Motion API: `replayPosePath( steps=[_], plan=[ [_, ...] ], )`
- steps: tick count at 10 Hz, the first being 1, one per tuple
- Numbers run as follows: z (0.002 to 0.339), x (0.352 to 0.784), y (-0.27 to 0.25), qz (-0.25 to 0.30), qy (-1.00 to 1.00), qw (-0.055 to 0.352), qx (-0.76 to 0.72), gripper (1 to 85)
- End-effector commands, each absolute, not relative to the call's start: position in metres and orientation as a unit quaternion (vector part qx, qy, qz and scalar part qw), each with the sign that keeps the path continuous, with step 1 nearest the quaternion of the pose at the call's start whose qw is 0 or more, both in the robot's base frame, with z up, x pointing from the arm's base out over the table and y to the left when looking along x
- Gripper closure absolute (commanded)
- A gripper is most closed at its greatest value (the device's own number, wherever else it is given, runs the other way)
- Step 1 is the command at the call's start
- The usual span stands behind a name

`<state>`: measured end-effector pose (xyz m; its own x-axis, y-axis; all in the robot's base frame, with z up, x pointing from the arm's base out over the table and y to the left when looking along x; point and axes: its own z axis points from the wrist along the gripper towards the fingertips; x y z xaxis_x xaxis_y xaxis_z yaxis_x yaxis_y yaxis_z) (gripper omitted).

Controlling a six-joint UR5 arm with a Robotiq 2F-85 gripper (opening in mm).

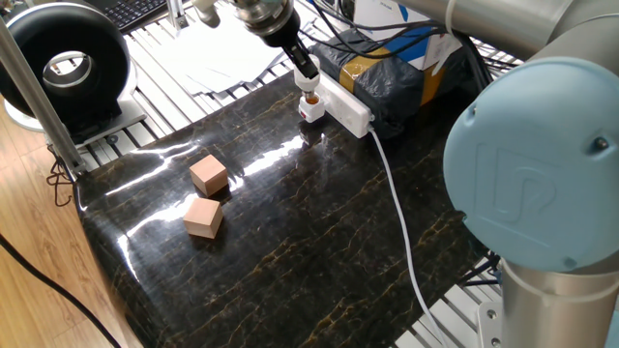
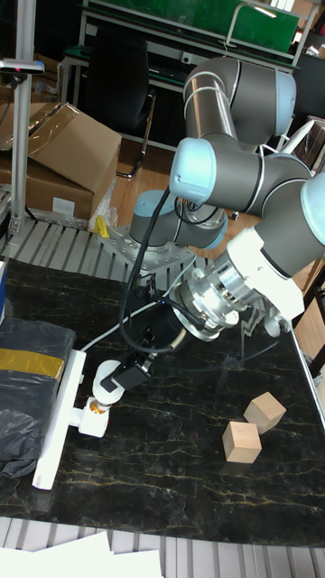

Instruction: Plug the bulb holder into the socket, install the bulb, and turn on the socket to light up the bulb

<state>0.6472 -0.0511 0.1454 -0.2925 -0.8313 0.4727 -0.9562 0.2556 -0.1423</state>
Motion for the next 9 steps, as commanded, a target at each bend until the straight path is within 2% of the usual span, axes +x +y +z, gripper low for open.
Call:
replayPosePath(
  steps=[1, 9],
  plan=[
    [0.1426, 0.6419, -0.0513, 0.2, -0.785, 0.145, 0.568, 59.3],
    [0.1349, 0.6445, -0.0549, 0.194, -0.79, 0.141, 0.565, 59.7]
  ],
)
